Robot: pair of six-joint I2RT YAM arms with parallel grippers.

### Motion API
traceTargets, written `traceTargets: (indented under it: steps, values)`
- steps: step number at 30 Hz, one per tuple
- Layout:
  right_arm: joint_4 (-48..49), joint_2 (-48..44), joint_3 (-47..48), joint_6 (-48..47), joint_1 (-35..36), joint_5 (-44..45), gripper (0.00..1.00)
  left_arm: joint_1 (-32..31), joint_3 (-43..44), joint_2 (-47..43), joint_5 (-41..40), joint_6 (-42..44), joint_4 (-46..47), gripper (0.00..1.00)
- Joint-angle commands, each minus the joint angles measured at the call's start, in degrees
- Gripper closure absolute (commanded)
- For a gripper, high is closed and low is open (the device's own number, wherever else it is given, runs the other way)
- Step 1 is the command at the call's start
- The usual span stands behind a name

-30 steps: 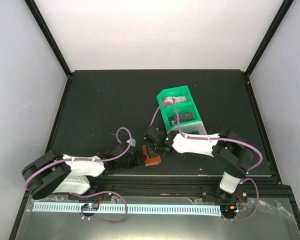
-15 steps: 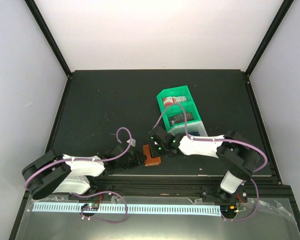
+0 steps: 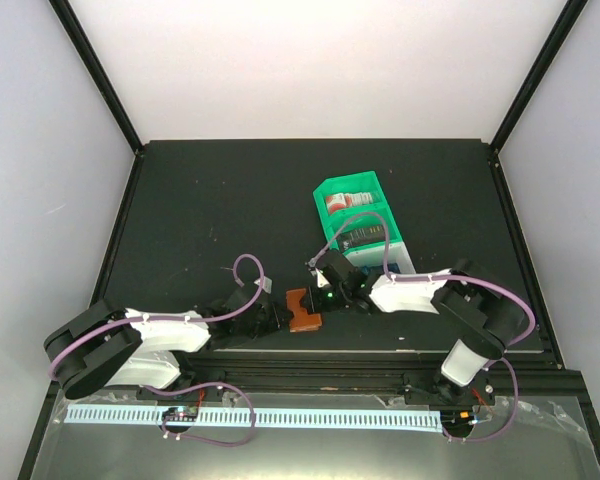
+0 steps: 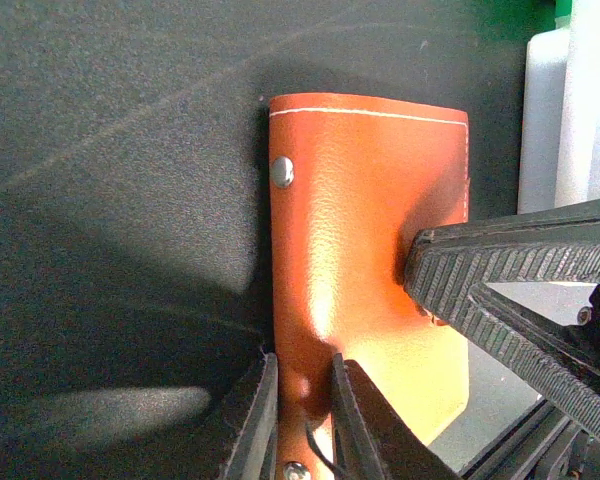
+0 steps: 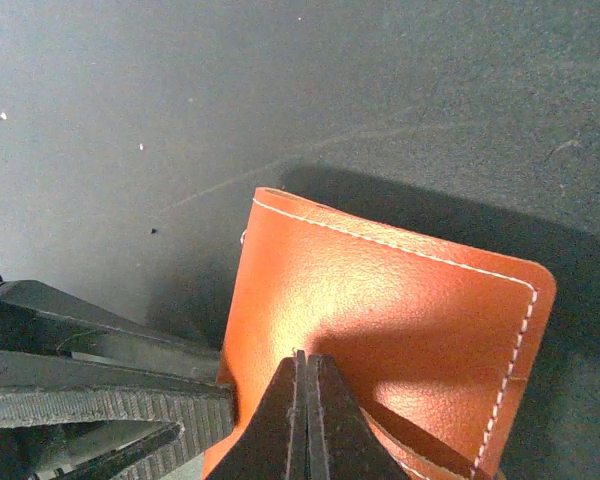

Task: Put the credit cards into the card holder
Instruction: Close the card holder at the center of the board.

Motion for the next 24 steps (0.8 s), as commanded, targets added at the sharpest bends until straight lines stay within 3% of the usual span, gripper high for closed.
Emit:
traceTargets:
  steps: [1, 24]
  values:
    - [-9.98, 4.16, -7.20, 0.84, -0.10, -2.26, 0.99, 0.51, -0.82, 1.72, -2.90, 0.69, -10.23, 0.83]
    - [9.88, 8.55, -17.83, 9.39, -9.53, -4.81, 0.99, 0.54, 1.22, -1.83, -5.41, 0.95, -16.41, 0.83]
